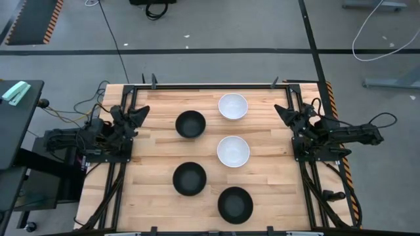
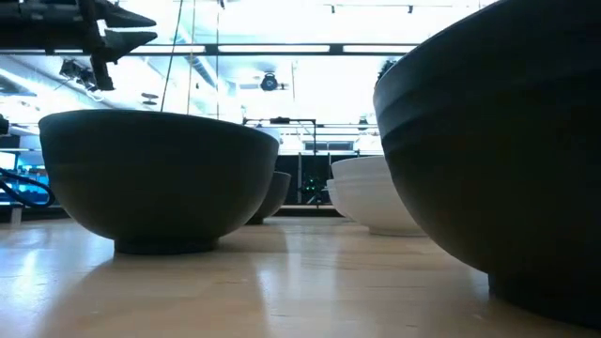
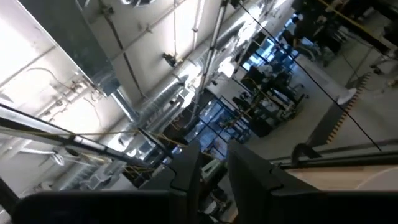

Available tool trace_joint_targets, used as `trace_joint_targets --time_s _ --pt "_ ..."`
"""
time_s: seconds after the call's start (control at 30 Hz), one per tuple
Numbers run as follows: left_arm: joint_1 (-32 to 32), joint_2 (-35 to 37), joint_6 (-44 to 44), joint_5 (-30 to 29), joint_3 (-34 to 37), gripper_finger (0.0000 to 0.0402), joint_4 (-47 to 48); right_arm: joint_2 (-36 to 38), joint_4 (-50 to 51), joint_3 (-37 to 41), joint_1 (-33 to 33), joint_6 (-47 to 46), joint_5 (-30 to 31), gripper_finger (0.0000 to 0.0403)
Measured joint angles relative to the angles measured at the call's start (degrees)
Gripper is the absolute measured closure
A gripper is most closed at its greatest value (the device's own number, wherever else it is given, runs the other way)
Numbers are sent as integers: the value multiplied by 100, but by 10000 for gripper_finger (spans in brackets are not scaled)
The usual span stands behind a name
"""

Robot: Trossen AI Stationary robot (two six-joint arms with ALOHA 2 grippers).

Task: Nest bowls inside each other
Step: Stack the top white bowl on the white bowl

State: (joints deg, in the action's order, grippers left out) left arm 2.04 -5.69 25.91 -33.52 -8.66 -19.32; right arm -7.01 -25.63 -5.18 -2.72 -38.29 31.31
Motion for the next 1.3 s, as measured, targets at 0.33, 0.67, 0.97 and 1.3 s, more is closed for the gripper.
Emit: trace_joint_targets --time_s 0.33,0.67,0.97,1.3 --pt "0 -1236 -379 -90 -1517 254 2315 -1962 2098 -1987 11 56 36 295" --pt "-2 -2404 199 -96 -2852 241 4893 -4429 6074 -5345 708 39 75 297" --pt "-552 -2737 800 280 -3389 257 6192 -6127 8833 -7660 2040 387 -754 297" --pt "-1572 -2926 793 1071 -3387 269 6844 -7333 9036 -7966 3529 1156 -2440 297"
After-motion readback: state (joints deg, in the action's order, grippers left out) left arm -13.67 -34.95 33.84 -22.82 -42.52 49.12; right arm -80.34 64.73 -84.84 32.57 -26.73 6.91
